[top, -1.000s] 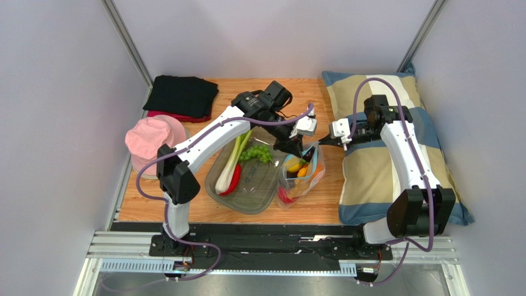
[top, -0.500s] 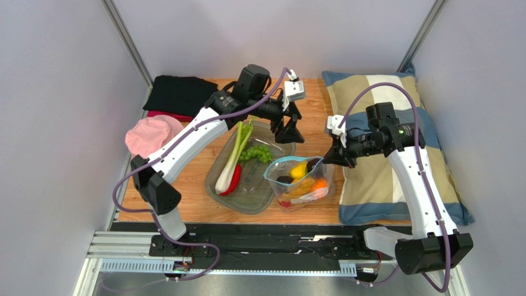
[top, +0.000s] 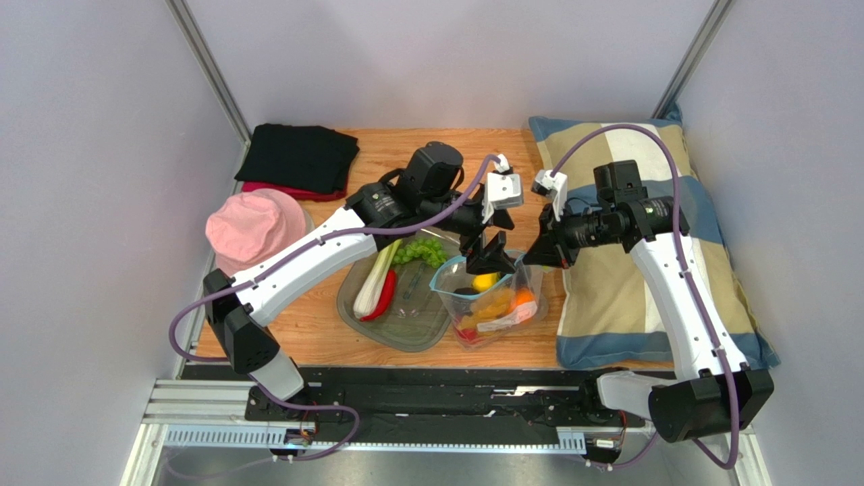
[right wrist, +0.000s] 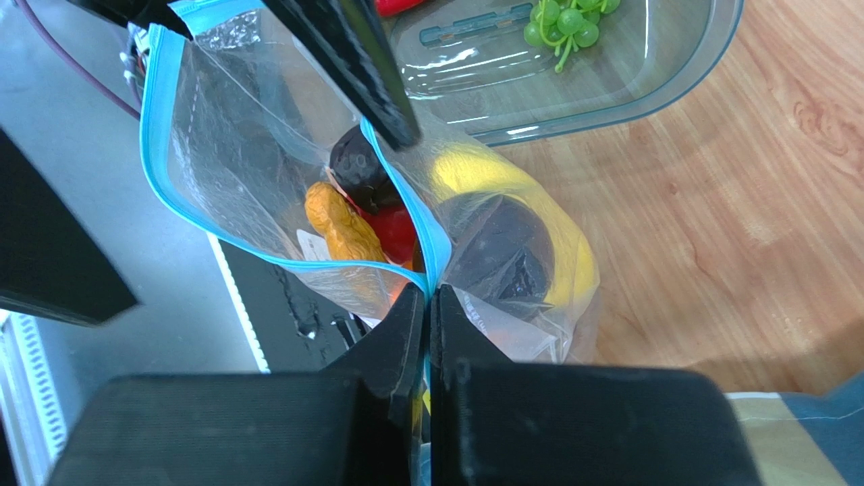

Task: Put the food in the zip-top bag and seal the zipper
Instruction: Zip the zipper food storage bag at the center of the board.

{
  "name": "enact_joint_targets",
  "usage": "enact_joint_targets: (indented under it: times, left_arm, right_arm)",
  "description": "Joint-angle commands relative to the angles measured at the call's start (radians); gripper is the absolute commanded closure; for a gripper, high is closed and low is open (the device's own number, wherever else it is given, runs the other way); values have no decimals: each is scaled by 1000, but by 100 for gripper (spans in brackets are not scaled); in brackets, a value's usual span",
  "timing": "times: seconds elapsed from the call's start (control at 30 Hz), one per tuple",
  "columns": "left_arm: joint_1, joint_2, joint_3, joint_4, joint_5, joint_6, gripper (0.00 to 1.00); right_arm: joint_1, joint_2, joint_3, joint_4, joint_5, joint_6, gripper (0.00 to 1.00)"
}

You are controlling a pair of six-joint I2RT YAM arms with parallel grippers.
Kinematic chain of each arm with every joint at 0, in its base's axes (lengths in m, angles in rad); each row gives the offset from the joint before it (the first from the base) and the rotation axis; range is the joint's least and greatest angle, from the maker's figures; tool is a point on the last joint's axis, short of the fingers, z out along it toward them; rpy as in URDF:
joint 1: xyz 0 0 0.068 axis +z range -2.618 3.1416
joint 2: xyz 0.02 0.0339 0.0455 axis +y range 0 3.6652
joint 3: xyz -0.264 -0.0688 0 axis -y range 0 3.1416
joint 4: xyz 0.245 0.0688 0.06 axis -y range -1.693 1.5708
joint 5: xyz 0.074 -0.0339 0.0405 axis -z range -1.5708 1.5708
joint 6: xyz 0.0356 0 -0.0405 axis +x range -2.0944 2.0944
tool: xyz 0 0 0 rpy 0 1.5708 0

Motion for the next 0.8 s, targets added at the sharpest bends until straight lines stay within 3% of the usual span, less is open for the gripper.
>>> enact_joint_targets:
  times: [0.0,0.4,0.53,0.57,0.63,0.67,0.7,0.77]
  left_arm:
    - [-5,2,-51,87,-60,-28,1]
    - [-17,36,-123,134,-187,-74,3]
    - [-9,10,-163,111,-72,-21,33]
    - [-6,6,-171,107,-43,-1,49]
    - [8,8,-171,73,12,31,66]
    - [17,16,-164,58,38,42,90]
    - [27,16,-154,41,87,48,97]
    - [72,-9,-177,85,113,12,100]
  right_arm:
    - [8,-9,41,62,-24,109,100]
    - [38,-39,53,68,-18,118,100]
    - [40,-49,48,57,-24,103,100]
    - [41,-52,47,57,-30,92,100]
    - [40,-62,44,66,-53,76,100]
    - [38,-67,42,72,-59,60,100]
    - [38,-72,39,91,-66,53,88]
    - [34,-93,35,98,-64,27,61]
